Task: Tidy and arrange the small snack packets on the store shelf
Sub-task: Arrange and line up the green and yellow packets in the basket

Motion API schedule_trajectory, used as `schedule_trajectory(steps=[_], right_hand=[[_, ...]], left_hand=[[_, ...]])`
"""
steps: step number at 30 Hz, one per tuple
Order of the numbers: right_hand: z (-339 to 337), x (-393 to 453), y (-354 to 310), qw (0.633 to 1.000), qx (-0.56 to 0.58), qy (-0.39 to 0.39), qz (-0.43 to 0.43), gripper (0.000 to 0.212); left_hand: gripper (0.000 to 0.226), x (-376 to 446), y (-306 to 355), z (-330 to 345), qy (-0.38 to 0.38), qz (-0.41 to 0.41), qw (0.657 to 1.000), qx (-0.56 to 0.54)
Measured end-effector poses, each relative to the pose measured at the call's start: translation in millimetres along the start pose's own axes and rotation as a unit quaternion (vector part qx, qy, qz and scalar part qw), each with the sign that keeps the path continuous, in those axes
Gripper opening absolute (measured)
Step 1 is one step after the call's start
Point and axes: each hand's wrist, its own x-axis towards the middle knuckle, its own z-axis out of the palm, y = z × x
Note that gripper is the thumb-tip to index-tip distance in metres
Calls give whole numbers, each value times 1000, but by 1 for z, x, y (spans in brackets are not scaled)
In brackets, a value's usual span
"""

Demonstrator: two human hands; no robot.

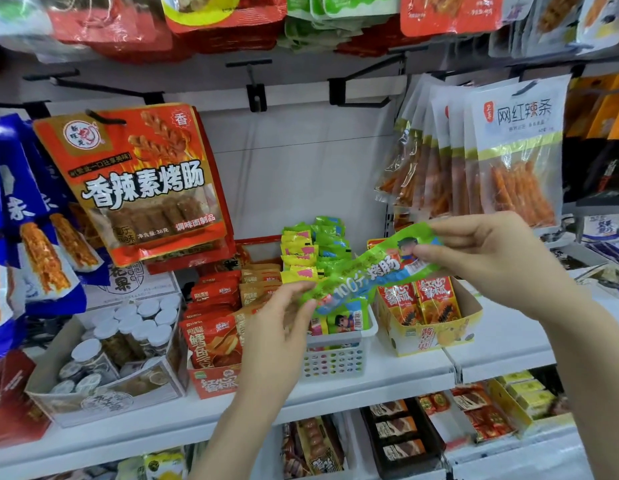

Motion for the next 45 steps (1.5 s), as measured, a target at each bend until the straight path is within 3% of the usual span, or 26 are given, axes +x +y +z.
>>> schedule_trajectory(steps=[3, 6, 11, 18, 26, 30, 34, 37, 40, 43, 45], right_hand=[[-17, -1, -3, 998, -18, 49, -24, 25], [-36, -3, -3, 994, -58, 86, -18, 26], [-40, -5, 0, 996, -32, 79, 3, 29], [-27, 0, 5, 998, -26, 54, 11, 28], [-24, 1, 16, 990, -121, 31, 63, 40], [-15, 3, 24, 971, -223, 15, 87, 49], [10, 6, 12, 957, -288, -29, 9, 29], [36, 11, 15, 940, -330, -48, -73, 27], [70, 9, 32, 928, -354, -113, -33, 33], [79, 4, 44, 953, -286, -93, 34, 38], [72, 6, 47, 966, -231, -92, 65, 31]], left_hand=[[36, -1, -3, 7, 13, 93, 985, 143], [41, 0, -5, 15, -47, 180, 949, 254], [43, 0, -12, 23, -112, 184, 909, 357], [28, -2, -17, 18, -132, 191, 918, 321], [34, -5, -19, 6, -152, 189, 925, 292], [35, -7, -21, 3, -164, 195, 917, 308], [35, -7, -23, 3, -163, 196, 915, 311], [37, -7, -23, 4, -164, 195, 917, 307], [37, -7, -23, 4, -170, 187, 919, 305], [37, -6, -24, 2, -180, 188, 916, 304], [38, -6, -25, 0, -187, 188, 918, 296]])
